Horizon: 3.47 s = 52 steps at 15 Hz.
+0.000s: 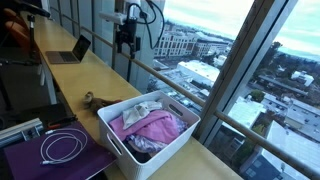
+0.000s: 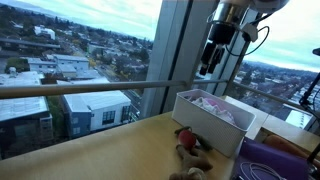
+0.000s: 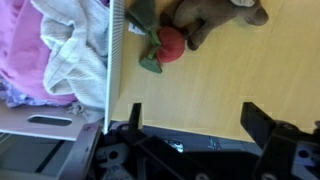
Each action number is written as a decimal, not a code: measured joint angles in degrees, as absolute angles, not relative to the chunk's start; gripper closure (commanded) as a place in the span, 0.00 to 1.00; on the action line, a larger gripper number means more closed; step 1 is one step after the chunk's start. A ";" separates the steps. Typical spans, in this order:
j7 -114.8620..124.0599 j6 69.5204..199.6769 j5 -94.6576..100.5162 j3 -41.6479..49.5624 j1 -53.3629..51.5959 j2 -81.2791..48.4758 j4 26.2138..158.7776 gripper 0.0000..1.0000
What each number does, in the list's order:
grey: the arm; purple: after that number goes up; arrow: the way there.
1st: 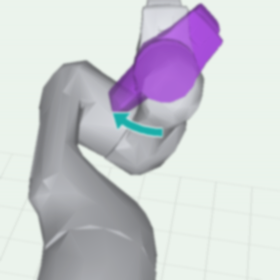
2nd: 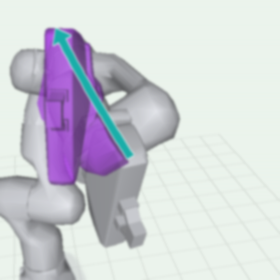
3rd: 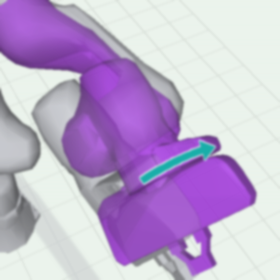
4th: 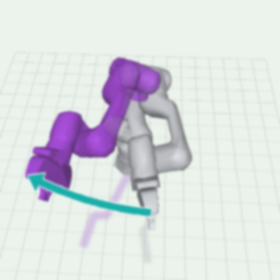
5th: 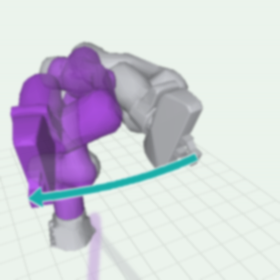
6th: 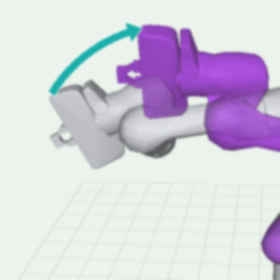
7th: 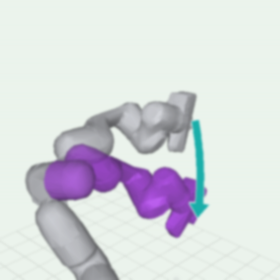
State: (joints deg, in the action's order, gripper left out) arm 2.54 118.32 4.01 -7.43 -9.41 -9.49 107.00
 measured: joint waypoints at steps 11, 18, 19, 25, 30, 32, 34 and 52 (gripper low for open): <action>11.95 138.90 5.78 -10.21 -15.13 -13.40 128.68 0.00; 12.86 140.41 12.70 -9.86 -16.19 -17.00 127.72 0.00; 12.12 140.41 12.82 -9.85 -16.19 -17.37 127.17 0.00; 7.69 140.41 12.55 -9.89 -16.18 -22.21 122.43 0.00; 6.96 140.49 11.94 -9.99 -16.24 -27.71 120.30 0.00; 6.98 140.50 11.94 -10.01 -16.58 -29.74 119.69 0.00; 7.03 140.52 11.76 -10.01 -17.02 -31.60 118.95 0.00; 4.99 142.89 -2.97 -10.93 -12.36 -35.55 118.20 0.91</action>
